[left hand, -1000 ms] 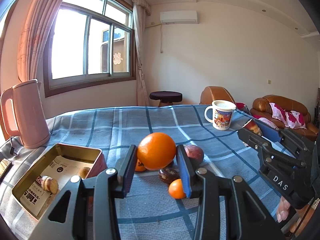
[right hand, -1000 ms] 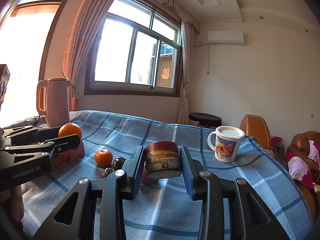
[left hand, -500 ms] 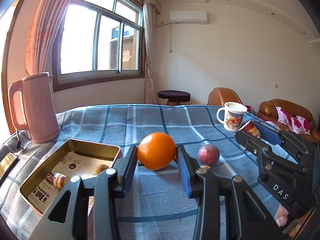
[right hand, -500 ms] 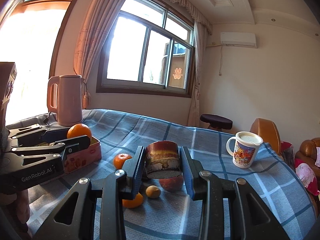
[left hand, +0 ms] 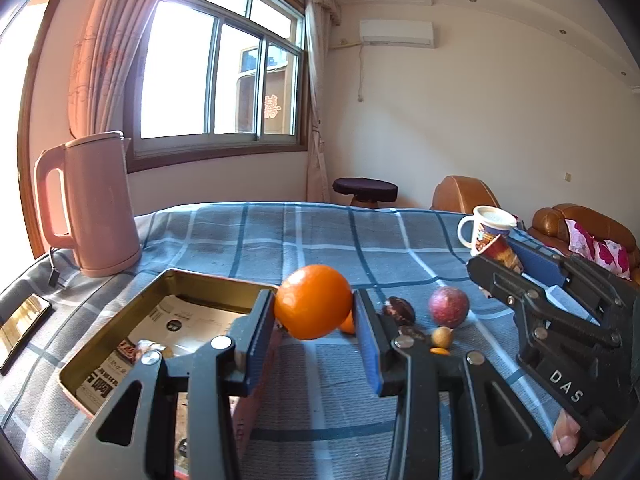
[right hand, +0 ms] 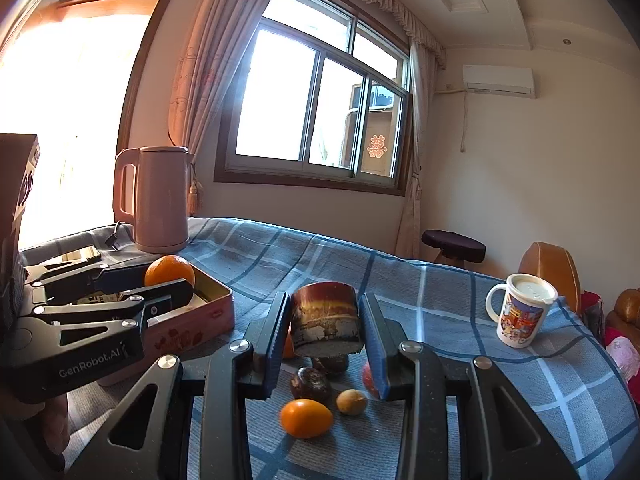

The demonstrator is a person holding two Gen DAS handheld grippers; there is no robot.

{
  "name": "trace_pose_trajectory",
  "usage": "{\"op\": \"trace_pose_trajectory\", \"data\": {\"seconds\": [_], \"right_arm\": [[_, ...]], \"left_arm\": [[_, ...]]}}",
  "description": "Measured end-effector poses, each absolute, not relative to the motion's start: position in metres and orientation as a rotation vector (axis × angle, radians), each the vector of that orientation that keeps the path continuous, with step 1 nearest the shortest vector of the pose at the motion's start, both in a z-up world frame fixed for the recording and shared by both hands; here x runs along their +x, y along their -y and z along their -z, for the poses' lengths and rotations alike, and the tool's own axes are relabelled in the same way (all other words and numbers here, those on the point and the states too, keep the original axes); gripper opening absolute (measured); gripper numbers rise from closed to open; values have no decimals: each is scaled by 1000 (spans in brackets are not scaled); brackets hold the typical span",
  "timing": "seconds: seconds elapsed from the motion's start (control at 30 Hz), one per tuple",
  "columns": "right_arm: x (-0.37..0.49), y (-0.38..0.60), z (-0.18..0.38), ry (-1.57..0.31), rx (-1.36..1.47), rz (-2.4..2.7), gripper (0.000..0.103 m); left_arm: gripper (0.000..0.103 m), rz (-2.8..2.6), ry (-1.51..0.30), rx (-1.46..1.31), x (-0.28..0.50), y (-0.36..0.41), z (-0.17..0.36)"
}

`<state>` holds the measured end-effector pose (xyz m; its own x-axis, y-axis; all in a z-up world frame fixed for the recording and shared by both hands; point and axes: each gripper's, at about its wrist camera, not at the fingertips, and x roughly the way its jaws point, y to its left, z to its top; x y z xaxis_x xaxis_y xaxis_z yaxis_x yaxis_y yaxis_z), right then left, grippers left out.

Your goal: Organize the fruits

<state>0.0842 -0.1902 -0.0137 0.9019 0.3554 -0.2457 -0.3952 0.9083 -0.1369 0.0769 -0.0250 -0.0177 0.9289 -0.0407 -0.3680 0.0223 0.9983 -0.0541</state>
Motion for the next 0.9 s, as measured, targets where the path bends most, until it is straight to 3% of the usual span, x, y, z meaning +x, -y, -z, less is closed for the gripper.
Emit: {"op": "trace_pose_trajectory", "data": {"seconds": [0.9], "right_arm": [[101,99,18,-265,-228,-553,37]], "left_arm": [[41,-188,-439,-105,72,-88,28]]}}
